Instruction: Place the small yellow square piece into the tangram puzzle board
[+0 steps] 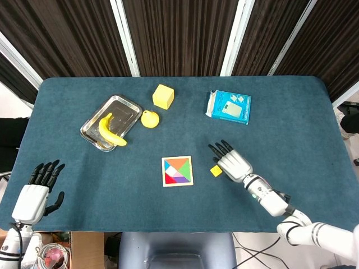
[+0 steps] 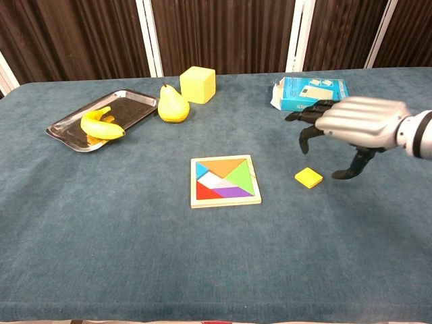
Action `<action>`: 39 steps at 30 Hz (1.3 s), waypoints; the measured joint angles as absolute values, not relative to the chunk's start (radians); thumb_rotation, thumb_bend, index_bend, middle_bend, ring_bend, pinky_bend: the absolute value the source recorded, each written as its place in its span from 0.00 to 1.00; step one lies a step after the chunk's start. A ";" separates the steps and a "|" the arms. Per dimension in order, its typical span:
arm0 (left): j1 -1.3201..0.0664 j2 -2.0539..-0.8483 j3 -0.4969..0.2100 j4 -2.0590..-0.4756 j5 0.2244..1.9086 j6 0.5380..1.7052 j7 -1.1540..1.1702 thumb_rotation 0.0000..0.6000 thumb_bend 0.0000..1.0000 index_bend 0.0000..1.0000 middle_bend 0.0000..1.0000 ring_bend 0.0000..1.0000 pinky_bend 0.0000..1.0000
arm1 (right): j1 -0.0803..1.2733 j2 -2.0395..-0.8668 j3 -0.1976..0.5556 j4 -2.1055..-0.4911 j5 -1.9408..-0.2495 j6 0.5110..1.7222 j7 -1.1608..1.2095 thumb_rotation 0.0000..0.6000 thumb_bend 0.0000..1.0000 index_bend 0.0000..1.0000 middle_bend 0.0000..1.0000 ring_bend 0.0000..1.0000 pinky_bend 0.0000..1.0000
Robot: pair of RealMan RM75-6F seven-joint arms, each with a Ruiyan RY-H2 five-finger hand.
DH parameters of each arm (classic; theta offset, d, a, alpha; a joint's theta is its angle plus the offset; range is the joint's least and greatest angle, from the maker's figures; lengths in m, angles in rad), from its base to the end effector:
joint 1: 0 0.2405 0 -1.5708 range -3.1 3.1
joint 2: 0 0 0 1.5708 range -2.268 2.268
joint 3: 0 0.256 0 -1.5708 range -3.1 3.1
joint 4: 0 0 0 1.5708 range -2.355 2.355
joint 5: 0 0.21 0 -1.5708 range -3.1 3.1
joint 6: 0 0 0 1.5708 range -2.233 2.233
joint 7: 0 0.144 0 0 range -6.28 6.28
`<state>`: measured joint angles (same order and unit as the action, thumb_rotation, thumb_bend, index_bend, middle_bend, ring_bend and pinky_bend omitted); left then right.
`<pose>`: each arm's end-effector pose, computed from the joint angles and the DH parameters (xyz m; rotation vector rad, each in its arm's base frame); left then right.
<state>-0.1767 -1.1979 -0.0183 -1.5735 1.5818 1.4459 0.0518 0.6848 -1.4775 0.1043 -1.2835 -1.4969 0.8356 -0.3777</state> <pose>-0.2876 0.2007 0.1232 -1.5539 -0.8472 -0.9624 -0.2042 -0.3427 -0.0047 2.1406 -0.4573 0.6358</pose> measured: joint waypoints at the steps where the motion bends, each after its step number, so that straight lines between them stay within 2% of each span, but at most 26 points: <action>1: -0.177 -1.198 -0.019 -1.573 1.581 1.445 0.051 1.00 0.49 0.00 0.00 0.00 0.00 | 0.691 -1.489 0.100 -1.269 -1.503 0.836 -0.370 1.00 0.38 0.48 0.00 0.00 0.00; 25: -0.149 -1.182 0.005 -1.534 1.606 1.487 -0.005 1.00 0.49 0.00 0.00 0.00 0.00 | 0.742 -1.590 0.060 -1.151 -1.479 0.819 -0.334 1.00 0.41 0.54 0.00 0.00 0.00; 31: -0.168 -1.189 -0.013 -1.556 1.584 1.458 0.025 1.00 0.49 0.00 0.00 0.00 0.00 | 0.744 -1.592 0.057 -1.147 -1.470 0.823 -0.336 1.00 0.41 0.55 0.00 0.00 0.00; 39: -0.170 -1.191 -0.014 -1.556 1.584 1.456 0.026 1.00 0.49 0.00 0.00 0.00 0.00 | 0.746 -1.594 0.053 -1.144 -1.468 0.838 -0.334 1.00 0.43 0.64 0.01 0.00 0.00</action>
